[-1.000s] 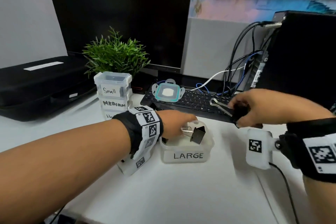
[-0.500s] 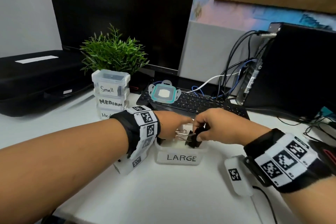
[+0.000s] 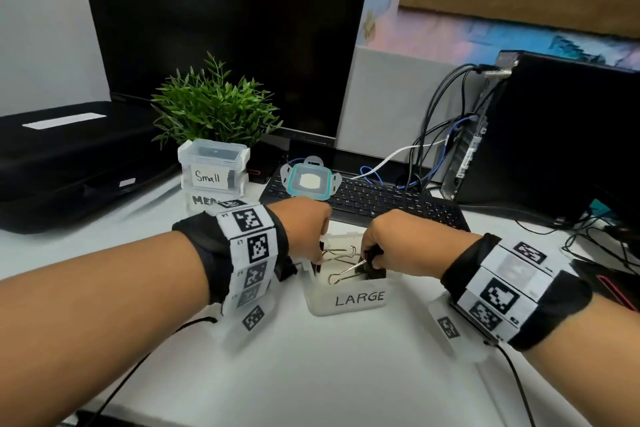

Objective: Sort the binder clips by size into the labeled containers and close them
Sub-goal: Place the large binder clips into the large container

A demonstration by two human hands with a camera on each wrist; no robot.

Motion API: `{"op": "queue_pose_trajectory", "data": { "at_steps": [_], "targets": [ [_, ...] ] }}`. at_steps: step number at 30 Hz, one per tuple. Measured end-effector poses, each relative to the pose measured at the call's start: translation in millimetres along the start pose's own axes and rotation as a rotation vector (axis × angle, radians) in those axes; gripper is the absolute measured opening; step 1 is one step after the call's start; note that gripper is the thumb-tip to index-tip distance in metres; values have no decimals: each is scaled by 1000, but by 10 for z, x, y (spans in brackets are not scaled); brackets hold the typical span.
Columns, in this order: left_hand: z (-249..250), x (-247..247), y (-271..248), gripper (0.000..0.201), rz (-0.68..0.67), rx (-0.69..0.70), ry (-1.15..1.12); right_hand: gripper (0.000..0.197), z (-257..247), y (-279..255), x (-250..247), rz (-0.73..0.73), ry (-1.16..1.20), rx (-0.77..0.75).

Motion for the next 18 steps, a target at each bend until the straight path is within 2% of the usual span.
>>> {"op": "queue_pose_trajectory", "data": {
  "at_steps": [3, 7, 18],
  "targets": [
    [54, 32, 16, 32, 30, 42, 13, 24, -38, 21, -9, -3, -63, -3],
    [50, 19, 43, 35, 42, 69, 1, 25, -31, 38, -29, -2, -87, 8],
    [12, 84, 14, 42, 95, 94, -7, 25, 47, -61, -95, 46, 21, 45]
  ]
}}
Point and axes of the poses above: each hand's wrist, its own y-axis towards the middle knuckle, its own x-axis out of the palm, z = x × y, the point moved 5 cm from there along y, towards the middle knuckle, and after that the axes turned 1 degree about y, right-handed, at the moved point
